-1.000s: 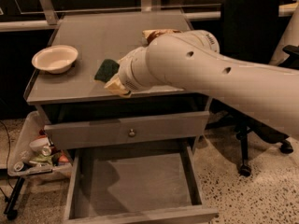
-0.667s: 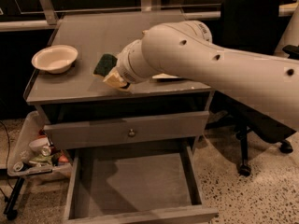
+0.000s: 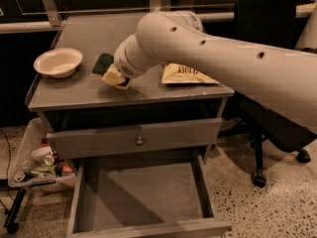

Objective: Pick sponge from middle drawer and place on counter

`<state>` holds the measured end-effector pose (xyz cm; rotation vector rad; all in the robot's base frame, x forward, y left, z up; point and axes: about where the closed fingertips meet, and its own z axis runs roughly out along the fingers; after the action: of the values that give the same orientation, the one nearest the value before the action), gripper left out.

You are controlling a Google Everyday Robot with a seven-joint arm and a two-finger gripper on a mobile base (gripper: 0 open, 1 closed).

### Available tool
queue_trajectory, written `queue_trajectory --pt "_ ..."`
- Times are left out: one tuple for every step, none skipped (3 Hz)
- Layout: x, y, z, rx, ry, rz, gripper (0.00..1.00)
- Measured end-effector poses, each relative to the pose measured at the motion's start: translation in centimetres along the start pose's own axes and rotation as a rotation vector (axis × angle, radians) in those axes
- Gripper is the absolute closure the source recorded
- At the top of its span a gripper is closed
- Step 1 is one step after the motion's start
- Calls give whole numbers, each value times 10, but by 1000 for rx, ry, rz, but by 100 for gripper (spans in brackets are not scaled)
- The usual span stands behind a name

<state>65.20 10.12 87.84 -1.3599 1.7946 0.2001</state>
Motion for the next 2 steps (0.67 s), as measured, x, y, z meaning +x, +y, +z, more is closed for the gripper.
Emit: queue_trajectory --pt "-6 -4 30 -43 3 -21 100" --pt "-7 -4 32 -45 1 -20 81"
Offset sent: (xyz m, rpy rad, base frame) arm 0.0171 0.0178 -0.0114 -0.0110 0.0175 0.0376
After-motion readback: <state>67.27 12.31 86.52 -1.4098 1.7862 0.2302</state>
